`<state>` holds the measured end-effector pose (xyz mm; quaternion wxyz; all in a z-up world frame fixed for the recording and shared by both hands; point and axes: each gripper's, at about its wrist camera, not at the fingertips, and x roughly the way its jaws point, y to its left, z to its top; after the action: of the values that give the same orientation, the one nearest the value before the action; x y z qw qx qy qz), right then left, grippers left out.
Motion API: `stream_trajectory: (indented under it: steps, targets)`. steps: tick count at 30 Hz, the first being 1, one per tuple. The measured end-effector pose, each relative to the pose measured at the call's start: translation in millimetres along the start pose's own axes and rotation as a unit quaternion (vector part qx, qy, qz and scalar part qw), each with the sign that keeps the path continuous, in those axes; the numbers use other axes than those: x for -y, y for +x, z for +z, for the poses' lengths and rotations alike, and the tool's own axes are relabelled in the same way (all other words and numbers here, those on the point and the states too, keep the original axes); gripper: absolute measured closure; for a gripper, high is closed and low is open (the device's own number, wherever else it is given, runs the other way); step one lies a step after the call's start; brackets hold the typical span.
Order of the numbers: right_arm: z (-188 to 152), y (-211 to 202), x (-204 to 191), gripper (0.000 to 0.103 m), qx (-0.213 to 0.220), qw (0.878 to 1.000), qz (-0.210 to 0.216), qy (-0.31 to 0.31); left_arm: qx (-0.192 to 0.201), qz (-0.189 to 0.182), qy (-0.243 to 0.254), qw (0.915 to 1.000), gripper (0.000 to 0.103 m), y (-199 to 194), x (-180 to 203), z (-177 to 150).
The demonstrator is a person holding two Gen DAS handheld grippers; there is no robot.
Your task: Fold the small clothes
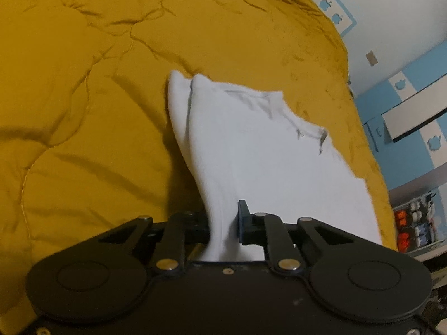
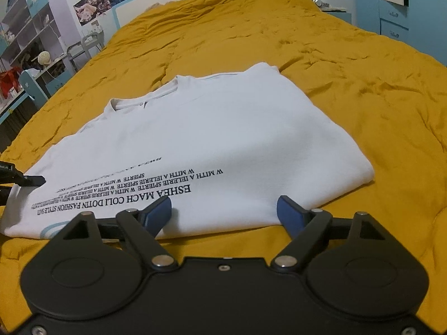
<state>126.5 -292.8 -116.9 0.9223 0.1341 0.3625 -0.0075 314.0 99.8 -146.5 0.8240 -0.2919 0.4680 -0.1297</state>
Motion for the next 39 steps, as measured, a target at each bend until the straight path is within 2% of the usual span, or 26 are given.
stream_trajectory:
  steps: [6,11,15,25,29,31,33,34,36,37,38,39]
  targets:
    - [3,-13,6,0.02,0.006,1.0,0.01,0.02,0.016,-0.01,0.002,0.9998,0.091,-12,32,9]
    - [5,-27,22,0.02,0.035,0.998,-0.025,0.05,0.022,-0.034,0.034,0.9986,0.092,-14,82,14]
    - [6,-32,40,0.02,0.039,0.996,-0.037,0.071,0.017,-0.045,0.074,0.9961,0.092,-3,129,15]
    - [7,-44,74,0.02,0.055,0.993,-0.034,0.1,-0.02,-0.089,0.112,0.9896,0.092,64,234,3]
    - [11,-47,89,0.02,0.063,0.992,-0.033,0.107,-0.046,-0.114,0.14,0.9825,0.092,99,282,-15]
    - [10,-51,98,0.02,0.068,0.991,-0.034,0.112,-0.063,-0.113,0.159,0.9788,0.092,123,306,-28]
    - [9,-54,106,0.02,0.07,0.99,-0.035,0.117,-0.087,-0.097,0.167,0.9773,0.091,154,323,-41]
    - [9,-54,110,0.02,0.07,0.99,-0.035,0.119,-0.102,-0.087,0.173,0.9758,0.088,170,329,-47]
    - [10,-56,117,0.02,0.069,0.989,-0.037,0.122,-0.14,-0.082,0.161,0.9737,0.074,201,336,-59]
    - [9,-57,120,0.02,0.069,0.989,-0.04,0.122,-0.157,-0.091,0.14,0.9734,0.054,212,338,-62]
    - [9,-58,121,0.019,0.069,0.989,-0.042,0.122,-0.161,-0.104,0.13,0.9728,0.04,215,340,-65]
    - [8,-60,123,0.02,0.069,0.989,-0.043,0.122,-0.151,-0.11,0.135,0.973,0.037,211,345,-67]
